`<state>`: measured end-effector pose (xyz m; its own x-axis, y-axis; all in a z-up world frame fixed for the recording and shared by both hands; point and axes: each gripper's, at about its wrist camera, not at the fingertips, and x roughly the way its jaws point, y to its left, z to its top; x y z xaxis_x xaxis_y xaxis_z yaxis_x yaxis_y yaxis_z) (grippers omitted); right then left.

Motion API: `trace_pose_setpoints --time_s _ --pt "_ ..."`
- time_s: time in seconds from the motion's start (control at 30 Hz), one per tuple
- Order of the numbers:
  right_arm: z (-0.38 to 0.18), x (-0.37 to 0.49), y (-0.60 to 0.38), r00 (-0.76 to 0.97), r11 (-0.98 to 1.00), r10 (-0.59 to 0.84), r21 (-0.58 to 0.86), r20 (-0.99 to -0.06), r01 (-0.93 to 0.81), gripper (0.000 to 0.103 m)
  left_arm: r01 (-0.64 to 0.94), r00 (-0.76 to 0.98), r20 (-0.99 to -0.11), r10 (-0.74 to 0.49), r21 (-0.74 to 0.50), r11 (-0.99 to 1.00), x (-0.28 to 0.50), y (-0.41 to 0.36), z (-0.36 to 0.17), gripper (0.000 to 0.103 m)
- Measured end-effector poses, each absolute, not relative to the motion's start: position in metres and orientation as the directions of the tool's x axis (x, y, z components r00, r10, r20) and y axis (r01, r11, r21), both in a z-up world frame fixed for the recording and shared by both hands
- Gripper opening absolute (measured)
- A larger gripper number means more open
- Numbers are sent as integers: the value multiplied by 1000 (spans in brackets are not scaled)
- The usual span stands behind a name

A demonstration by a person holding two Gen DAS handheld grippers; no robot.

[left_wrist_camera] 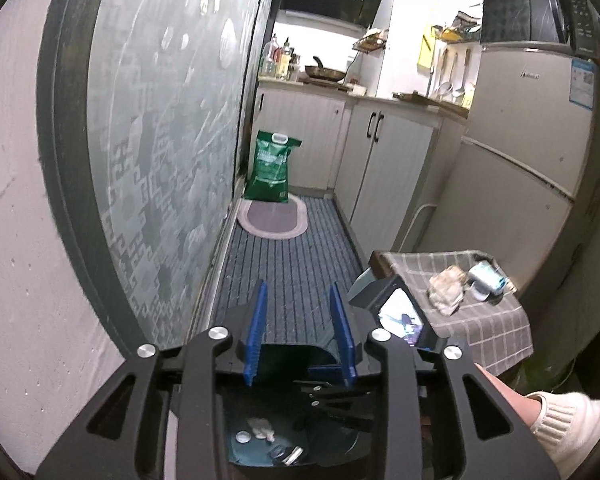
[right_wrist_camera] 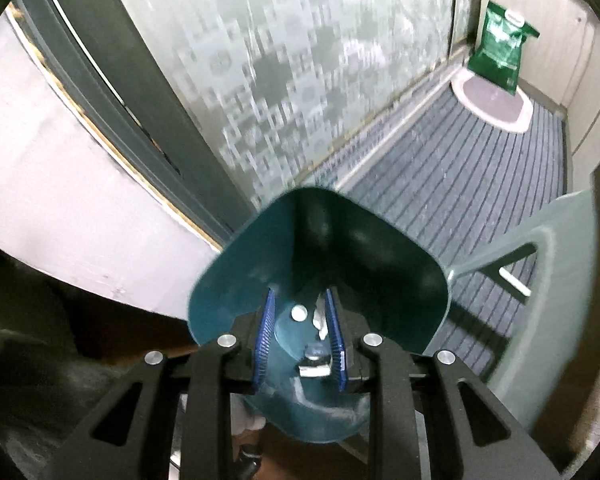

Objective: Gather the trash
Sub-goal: 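Move both tools back over the table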

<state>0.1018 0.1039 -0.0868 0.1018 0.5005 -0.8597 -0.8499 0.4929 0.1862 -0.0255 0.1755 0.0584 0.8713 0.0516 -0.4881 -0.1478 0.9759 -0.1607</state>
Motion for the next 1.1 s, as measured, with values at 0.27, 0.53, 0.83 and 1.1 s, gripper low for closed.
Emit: trace_pose_setpoints --time_s 0.27,0.53,0.83,1.1 --pt "-25 115 52 207 526 609 196 -765 -827 30 -130 887 -460 33 -181 975 -13 161 66 41" --pt "2 138 -10 332 607 613 158 -717 -779 38 -66 887 -462 -19 -168 983 13 125 64 44" --pt "19 156 -76 451 687 586 118 -673 -717 55 -7 864 -498 -74 -159 987 48 86 48 46" --pt "27 176 -138 529 751 555 113 -642 -650 62 65 826 -549 -126 -128 990 76 44 28 50"
